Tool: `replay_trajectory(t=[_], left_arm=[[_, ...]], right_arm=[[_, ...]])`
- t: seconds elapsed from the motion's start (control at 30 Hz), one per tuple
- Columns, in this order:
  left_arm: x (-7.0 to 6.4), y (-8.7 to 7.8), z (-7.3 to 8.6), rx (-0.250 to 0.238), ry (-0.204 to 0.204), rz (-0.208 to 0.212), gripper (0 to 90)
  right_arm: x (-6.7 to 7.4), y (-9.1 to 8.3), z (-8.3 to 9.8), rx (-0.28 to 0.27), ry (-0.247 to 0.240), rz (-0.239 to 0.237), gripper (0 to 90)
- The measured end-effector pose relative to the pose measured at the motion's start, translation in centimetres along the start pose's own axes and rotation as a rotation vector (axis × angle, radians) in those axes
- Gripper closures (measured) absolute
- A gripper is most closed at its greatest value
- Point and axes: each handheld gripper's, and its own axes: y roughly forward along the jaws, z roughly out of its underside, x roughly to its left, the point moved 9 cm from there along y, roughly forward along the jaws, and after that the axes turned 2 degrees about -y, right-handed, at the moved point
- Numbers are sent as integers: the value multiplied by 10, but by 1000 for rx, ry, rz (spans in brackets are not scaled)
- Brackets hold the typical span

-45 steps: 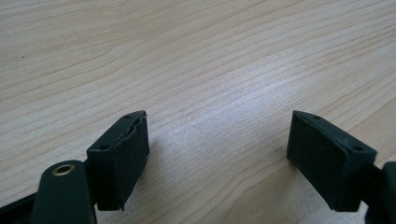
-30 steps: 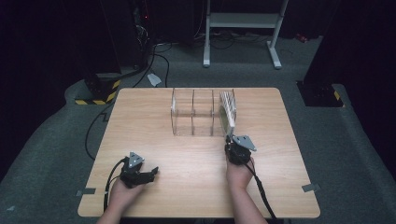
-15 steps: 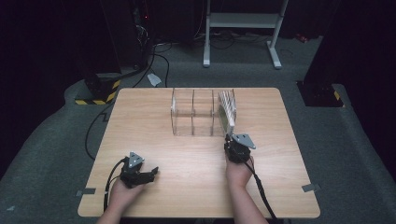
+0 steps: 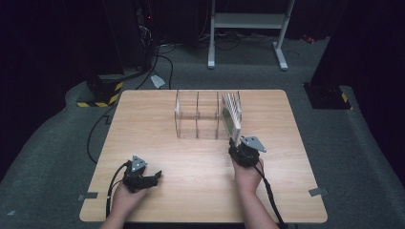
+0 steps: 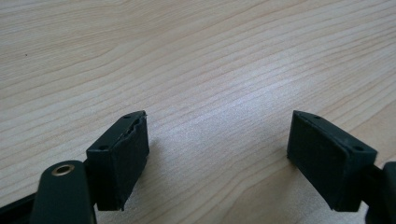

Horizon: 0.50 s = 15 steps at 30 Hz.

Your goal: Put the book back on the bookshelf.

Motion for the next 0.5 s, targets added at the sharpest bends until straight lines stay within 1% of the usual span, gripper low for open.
replay_trajectory(t=[0.17, 0.23, 0.3, 0.33, 0.5], left_arm=[[0, 0, 0, 1, -2, -1, 209], [0, 0, 0, 0, -3, -2, 209], [0, 0, 0, -2, -5, -5, 209], [0, -1, 1, 0, -4, -5, 209], [0, -1, 0, -2, -5, -5, 209]], right_arm=[[-5, -8, -2, -3, -11, -29, 427], [-6, -13, -2, -6, -20, -38, 416], [-8, -18, -1, -9, -18, -51, 400], [-8, -20, 0, -5, -13, -60, 392], [-14, -30, 4, 8, -17, -95, 345]])
